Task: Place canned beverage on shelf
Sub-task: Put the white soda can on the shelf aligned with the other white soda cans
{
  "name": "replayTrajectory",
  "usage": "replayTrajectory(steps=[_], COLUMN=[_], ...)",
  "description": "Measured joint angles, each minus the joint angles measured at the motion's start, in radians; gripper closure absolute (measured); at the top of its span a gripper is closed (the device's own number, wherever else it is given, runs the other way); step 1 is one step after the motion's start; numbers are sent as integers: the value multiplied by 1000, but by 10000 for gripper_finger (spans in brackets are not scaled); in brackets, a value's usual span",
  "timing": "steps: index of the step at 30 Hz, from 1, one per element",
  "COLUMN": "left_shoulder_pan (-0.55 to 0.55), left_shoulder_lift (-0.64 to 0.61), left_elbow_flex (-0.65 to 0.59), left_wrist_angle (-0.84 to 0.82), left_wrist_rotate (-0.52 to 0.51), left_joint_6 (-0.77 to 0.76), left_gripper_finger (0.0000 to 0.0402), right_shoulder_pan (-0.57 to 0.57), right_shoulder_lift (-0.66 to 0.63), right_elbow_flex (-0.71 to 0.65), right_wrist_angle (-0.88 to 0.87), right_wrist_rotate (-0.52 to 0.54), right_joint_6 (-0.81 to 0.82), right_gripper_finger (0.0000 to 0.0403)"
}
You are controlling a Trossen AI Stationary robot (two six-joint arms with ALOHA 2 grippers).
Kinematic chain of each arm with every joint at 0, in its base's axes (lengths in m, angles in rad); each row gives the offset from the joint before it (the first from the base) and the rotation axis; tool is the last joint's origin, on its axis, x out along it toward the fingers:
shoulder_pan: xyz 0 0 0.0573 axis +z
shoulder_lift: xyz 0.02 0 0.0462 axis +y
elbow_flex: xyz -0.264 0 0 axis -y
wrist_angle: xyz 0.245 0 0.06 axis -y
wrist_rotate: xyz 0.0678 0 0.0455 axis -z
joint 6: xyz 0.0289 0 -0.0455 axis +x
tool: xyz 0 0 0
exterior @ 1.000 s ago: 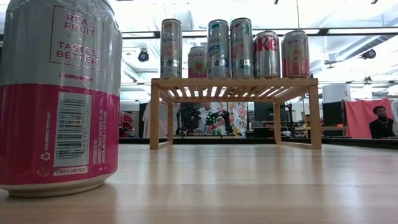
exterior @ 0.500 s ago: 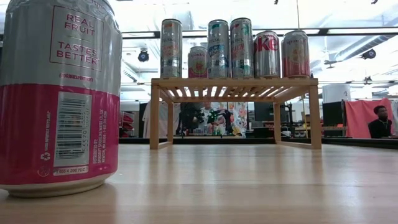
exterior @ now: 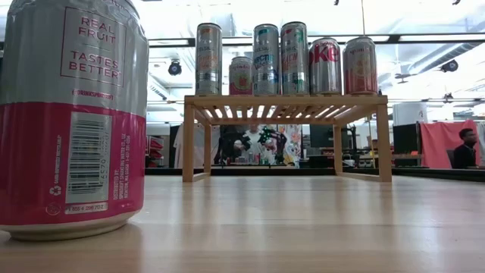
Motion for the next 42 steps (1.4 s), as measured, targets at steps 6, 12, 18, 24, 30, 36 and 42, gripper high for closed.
replayTrajectory(steps=[6, 12, 18, 24, 30, 36, 42], left_shoulder_pan=[12, 41, 96, 180, 270, 333, 376], left_shoulder_lift=[-71, -137, -156, -162, -163, -146, -126], left_elbow_flex=[0, 1, 1, 1, 1, 1, 1], left_wrist_angle=[-85, -115, -126, -125, -124, -81, -40], left_wrist_rotate=[0, 0, 0, 0, 0, 0, -1], left_joint_6=[-1, 22, 76, 106, 108, 108, 105], left_gripper_finger=[332, 393, 399, 401, 401, 401, 401], right_shoulder_pan=[41, 39, 39, 9, -88, -201, -319], right_shoulder_lift=[-7, -13, -13, -31, -87, -117, -104], right_elbow_flex=[-3, -3, -4, -5, -5, -5, -5], right_wrist_angle=[-5, -7, -7, -7, 42, 115, 213], right_wrist_rotate=[-2, 2, 120, 141, 144, 135, -68], right_joint_6=[8, -113, -258, -359, -468, -555, -587], right_gripper_finger=[390, 390, 390, 390, 390, 390, 390])
